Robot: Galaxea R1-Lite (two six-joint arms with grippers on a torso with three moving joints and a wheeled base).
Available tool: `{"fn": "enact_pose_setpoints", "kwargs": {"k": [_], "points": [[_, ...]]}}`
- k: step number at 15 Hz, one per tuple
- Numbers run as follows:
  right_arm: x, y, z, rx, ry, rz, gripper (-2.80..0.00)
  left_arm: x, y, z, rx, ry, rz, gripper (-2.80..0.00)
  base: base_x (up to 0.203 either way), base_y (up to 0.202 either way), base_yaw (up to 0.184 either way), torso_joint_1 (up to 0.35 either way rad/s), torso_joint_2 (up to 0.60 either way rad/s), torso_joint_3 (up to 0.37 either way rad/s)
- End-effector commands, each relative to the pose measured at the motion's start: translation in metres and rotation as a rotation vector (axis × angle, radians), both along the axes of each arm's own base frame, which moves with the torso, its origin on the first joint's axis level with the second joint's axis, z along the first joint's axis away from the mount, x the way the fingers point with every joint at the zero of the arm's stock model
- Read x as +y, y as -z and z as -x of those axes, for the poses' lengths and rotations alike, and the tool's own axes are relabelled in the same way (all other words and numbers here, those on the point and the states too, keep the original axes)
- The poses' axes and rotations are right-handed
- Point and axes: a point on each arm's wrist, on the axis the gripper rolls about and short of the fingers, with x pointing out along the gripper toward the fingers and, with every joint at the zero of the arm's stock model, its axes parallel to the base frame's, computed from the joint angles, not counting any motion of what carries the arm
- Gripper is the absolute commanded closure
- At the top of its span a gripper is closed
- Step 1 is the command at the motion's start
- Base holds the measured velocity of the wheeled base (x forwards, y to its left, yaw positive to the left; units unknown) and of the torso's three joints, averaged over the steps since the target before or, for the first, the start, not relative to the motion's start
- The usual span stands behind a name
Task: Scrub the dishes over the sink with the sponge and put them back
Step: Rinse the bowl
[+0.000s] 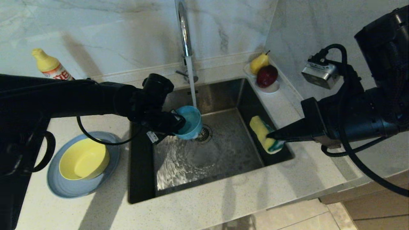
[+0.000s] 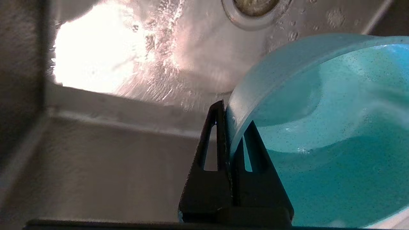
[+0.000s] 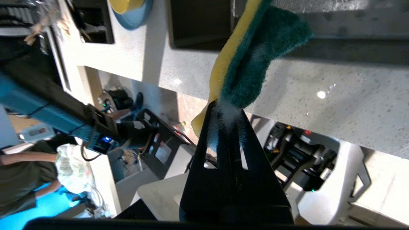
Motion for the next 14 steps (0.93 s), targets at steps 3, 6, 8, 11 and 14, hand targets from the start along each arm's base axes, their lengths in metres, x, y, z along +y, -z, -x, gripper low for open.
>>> {"fn": "enact_pose_setpoints", "kwargs": {"k": [3, 6, 8, 11, 14], "points": [[-0.005, 0.008, -0.007, -0.019, 0.019, -0.026, 0.00, 0.000, 0.008, -0.023, 0.017, -0.013, 0.082, 0.00, 0.000, 0.000, 0.000, 0.000, 0.00, 0.000], [-0.005, 0.016, -0.008, -0.021, 0.016, -0.030, 0.00, 0.010, 0.014, -0.031, 0.031, -0.044, 0.096, 0.00, 0.000, 0.000, 0.000, 0.000, 0.00, 0.000], [-0.005, 0.023, -0.008, -0.032, 0.003, -0.044, 0.00, 0.021, 0.019, -0.037, 0.039, -0.076, 0.101, 0.00, 0.000, 0.000, 0.000, 0.000, 0.00, 0.000], [-0.007, 0.026, -0.005, -0.061, -0.009, -0.074, 0.00, 0.028, 0.008, -0.038, -0.003, -0.105, 0.136, 0.00, 0.000, 0.000, 0.000, 0.000, 0.00, 0.000], [-0.010, 0.028, 0.000, -0.062, -0.014, -0.075, 0.00, 0.027, -0.002, -0.036, -0.026, -0.076, 0.193, 0.00, 0.000, 0.000, 0.000, 0.000, 0.00, 0.000]]}}
